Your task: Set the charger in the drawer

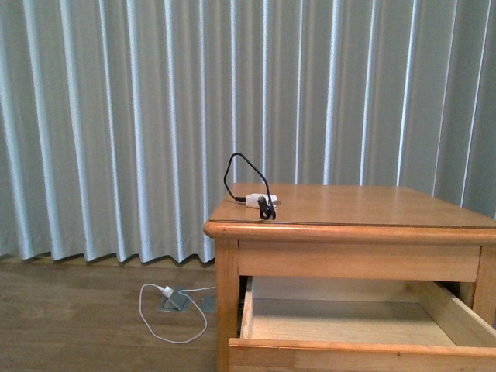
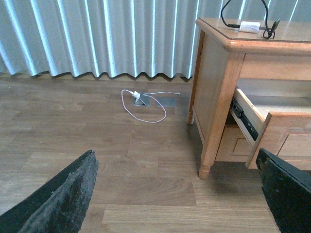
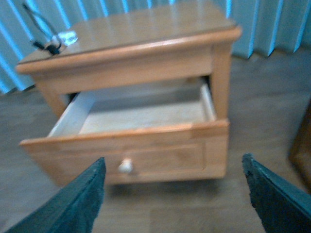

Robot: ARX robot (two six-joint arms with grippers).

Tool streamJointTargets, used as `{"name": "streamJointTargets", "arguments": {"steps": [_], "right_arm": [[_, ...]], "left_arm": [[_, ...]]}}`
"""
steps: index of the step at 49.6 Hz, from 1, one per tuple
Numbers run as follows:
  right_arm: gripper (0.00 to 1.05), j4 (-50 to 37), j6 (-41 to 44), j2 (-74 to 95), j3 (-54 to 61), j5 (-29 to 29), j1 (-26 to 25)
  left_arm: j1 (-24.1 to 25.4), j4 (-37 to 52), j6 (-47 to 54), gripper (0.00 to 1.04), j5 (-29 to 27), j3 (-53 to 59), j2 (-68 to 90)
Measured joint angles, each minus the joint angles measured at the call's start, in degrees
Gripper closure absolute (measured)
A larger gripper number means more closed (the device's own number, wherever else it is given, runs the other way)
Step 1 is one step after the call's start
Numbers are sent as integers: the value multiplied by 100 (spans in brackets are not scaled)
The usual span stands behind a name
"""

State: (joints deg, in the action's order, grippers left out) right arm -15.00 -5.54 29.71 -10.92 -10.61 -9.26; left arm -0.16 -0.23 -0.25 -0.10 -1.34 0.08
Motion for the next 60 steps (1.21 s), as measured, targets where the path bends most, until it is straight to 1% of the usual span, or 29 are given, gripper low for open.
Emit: {"name": "streamJointTargets", "arguments": {"steps": [3,8,10,11,15,20,24,25,29,60], "right_arm": [[37,-315,210,-179,179,297,116],[53,-334,391,-387,334,444,254],[60,-293,428,-479,402,748,444],[59,-275,472,-505,433,898,570],[46,-262,492,-560,481,1012,852],[28,-262,516,-575,481,1038,898],[9,-262,518,-575,481,1056,903],[7,-262,516,-575,481,1058,903],[9,-262,522,-577,481,1056,903],[9,-262,529,-577,481,1056,903]], "left_arm": [[0,0,0,6,4,0,0],[0,0,0,6,7,0,0],[0,0,0,6,2,0,0],[0,0,0,6,4,0,0],[0,0,0,6,4,0,0],[0,0,0,6,4,0,0],[0,0,0,6,7,0,0],[0,0,0,6,7,0,0],[0,0,0,6,7,0,0],[0,0,0,6,7,0,0]]}}
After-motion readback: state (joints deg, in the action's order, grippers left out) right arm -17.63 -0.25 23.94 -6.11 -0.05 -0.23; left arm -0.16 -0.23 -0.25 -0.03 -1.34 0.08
